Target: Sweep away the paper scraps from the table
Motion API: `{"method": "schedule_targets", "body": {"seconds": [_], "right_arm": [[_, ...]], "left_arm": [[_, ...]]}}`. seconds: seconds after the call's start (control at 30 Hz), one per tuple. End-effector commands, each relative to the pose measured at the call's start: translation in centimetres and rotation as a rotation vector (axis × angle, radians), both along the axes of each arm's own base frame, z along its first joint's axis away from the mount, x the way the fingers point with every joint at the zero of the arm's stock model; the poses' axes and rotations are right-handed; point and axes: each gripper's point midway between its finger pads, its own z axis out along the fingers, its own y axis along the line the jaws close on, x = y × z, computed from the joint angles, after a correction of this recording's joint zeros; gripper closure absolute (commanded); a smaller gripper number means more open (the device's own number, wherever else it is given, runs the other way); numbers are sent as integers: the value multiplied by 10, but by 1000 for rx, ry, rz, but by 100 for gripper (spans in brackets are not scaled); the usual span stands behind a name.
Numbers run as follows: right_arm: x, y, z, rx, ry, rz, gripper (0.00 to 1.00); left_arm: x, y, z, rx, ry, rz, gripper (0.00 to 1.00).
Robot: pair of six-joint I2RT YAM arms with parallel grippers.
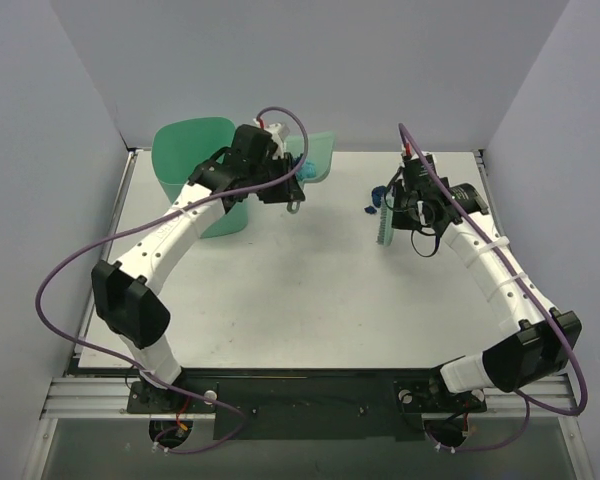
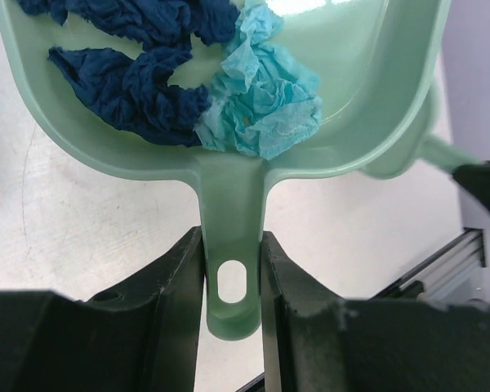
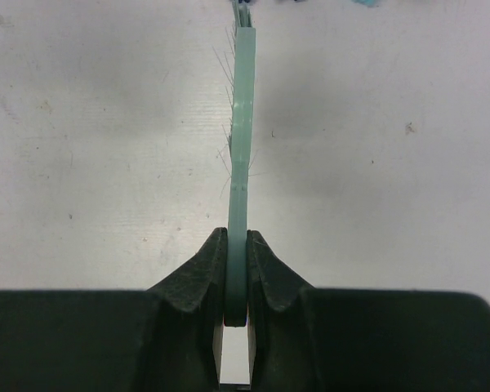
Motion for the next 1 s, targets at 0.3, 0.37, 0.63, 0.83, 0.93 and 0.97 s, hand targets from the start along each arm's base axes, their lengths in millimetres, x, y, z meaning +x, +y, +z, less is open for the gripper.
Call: {"method": "schedule_targets", "body": {"seconds": [0.3, 0.37, 0.63, 0.83, 0.93, 0.97], "right_arm": [[6, 11, -4, 43, -30, -10, 100], [6, 14, -6, 41, -26, -3, 100], [4, 20, -8, 13, -23, 10, 100], [5, 28, -8, -2, -21, 29, 100], [4, 32, -8, -14, -18, 39, 100], [5, 31, -8, -18, -20, 35, 100]], "left_arm": [[33, 53, 132, -364, -117, 74, 100], [40, 69, 142, -416, -129, 98, 100], [53, 116, 174, -712, -123, 159, 100], [55, 139, 192, -947, -148, 164, 100], [54, 139, 182, -1042, -70, 181, 100], [59, 154, 187, -1087, -82, 206, 100]]}}
